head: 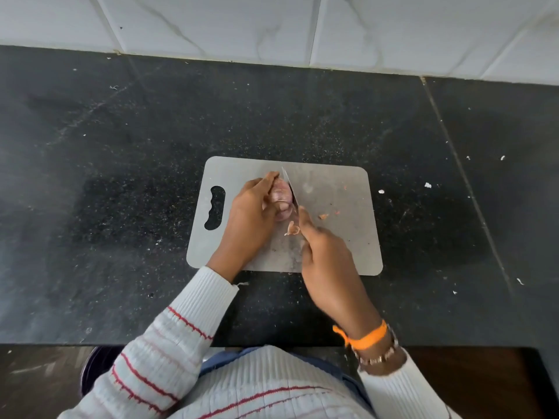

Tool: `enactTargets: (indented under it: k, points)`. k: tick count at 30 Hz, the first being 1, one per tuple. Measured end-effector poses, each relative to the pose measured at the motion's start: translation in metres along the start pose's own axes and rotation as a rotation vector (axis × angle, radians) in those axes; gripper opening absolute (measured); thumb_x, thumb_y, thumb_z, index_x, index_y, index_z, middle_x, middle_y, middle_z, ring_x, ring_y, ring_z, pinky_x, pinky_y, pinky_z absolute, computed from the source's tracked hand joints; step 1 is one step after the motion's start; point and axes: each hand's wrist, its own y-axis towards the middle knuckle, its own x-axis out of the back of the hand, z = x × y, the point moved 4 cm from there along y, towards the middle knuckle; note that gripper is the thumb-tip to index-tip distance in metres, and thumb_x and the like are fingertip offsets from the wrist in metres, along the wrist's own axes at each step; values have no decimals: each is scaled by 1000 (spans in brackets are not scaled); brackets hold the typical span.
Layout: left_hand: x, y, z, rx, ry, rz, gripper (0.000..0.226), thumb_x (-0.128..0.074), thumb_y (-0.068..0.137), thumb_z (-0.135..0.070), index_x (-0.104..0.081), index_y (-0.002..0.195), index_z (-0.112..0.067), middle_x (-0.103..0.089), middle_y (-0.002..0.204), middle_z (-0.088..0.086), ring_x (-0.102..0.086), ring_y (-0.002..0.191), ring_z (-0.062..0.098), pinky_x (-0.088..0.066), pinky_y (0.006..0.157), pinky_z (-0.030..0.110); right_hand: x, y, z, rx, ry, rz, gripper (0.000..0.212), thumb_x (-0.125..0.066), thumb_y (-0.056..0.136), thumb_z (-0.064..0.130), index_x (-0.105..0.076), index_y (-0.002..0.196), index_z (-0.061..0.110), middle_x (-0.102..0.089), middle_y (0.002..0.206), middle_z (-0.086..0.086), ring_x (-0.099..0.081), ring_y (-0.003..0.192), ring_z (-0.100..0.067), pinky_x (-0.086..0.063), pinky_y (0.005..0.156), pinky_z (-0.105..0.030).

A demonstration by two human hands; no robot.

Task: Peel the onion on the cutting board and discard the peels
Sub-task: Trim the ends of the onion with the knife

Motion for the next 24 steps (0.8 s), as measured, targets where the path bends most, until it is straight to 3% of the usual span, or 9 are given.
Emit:
enactTargets:
  k: [4,7,10,14,17,20,24]
  points:
    - [-1,1,-1,-7,7,-7,53,-59,87,-5,-43,138,-10,-54,124,11,-43,95,8,-26,78,1,-4,23,0,11,10,-23,53,-38,95,3,-30,145,17,-60,109,-10,-56,101,-26,-38,76,-27]
    - [-2,-3,-1,3,1,-16,53,-57,88,-3,-42,138,-10,-54,122,11,-44,94,9,-26,74,-7,-4,13,-3,19,43,-48,48,-39,96,3,-36,143,14,-61,110,-10,-57,103,-27,-45,83,-34]
    - [1,-2,-3,6,-7,-1,54,-57,88,-4,-41,139,-11,-54,123,9,-44,95,8,-26,74,-7,-13,9,-9,31,40,-48,47,-38,96,3,-37,142,16,-58,103,-7,-57,100,-27,-41,75,-30]
    - [5,-4,-2,62,-62,-3,55,-60,87,-8,-42,139,-15,-55,123,5,-47,97,10,-29,77,6,-26,18,-17,21,15,-56,53,-41,95,4,-31,145,16,-56,123,-14,-56,109,-30,-45,84,-36]
    - [10,-5,1,146,-164,-30,55,-71,79,-15,-50,130,-23,-59,115,-7,-57,102,12,-41,84,17,-32,12,-24,1,-45,-37,59,-42,95,5,-23,148,20,-50,132,-12,-56,110,-30,-48,86,-40]
    - [14,-5,5,190,-222,-31,52,-79,70,-20,-52,114,-29,-56,104,-18,-57,101,6,-46,82,16,-33,13,-26,-2,-83,-35,60,-42,95,6,-21,148,23,-48,135,-11,-56,109,-30,-49,87,-43]
    - [17,-3,4,216,-246,-8,55,-81,66,-25,-51,112,-28,-57,105,-15,-58,99,7,-49,82,20,-34,13,-29,-10,-120,-55,60,-44,96,8,-19,149,24,-44,141,-9,-58,109,-30,-49,91,-42]
